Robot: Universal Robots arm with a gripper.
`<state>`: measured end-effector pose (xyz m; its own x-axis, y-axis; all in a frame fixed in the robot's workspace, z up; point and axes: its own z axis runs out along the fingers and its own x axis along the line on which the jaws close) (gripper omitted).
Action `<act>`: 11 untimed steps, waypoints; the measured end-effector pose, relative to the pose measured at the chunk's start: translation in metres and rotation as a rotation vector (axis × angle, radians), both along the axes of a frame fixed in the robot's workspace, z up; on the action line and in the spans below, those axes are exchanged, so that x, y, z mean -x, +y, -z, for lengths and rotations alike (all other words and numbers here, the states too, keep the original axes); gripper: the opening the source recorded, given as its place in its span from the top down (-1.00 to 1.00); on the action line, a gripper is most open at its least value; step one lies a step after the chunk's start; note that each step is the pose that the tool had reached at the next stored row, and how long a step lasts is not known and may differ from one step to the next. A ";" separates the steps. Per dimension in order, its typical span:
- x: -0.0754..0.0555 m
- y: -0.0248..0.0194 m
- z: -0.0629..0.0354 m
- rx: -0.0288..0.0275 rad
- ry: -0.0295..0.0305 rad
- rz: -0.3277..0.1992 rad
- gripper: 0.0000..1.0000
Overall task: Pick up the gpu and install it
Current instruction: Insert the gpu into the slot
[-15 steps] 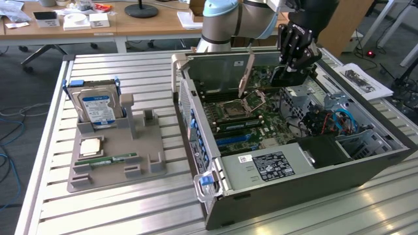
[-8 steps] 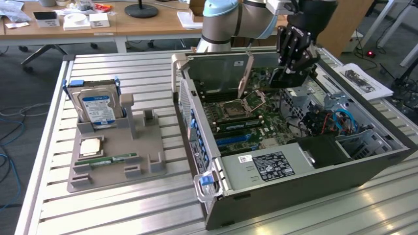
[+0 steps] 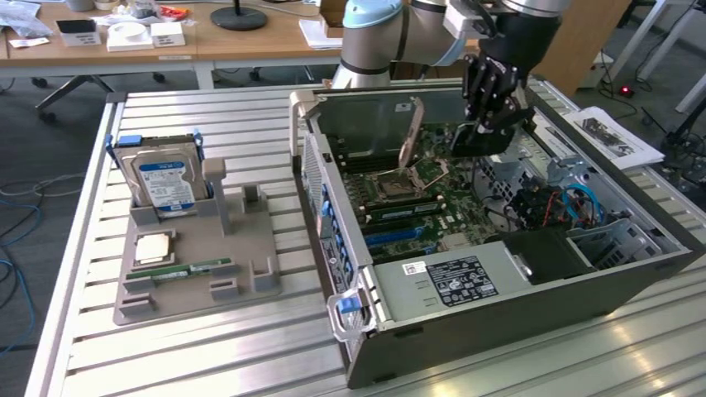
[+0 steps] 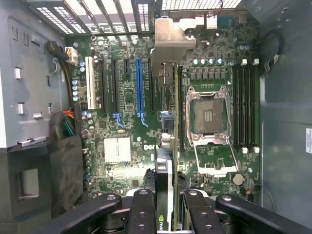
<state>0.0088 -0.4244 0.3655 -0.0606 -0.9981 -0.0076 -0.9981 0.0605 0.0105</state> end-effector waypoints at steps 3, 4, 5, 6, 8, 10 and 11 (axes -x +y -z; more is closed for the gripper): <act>0.001 0.0000 0.0053 -0.0005 0.0001 0.000 0.47; 0.001 0.0000 0.0071 -0.0011 0.0000 0.000 0.47; 0.002 0.0000 0.0089 -0.0017 -0.0001 0.000 0.47; 0.002 0.0000 0.0109 -0.0025 -0.0001 0.000 0.47; 0.003 0.0000 0.0143 -0.0043 -0.0002 0.000 0.47; 0.004 0.0000 0.0174 -0.0067 -0.0008 0.000 0.47; 0.004 0.0000 0.0189 -0.0074 -0.0011 0.000 0.47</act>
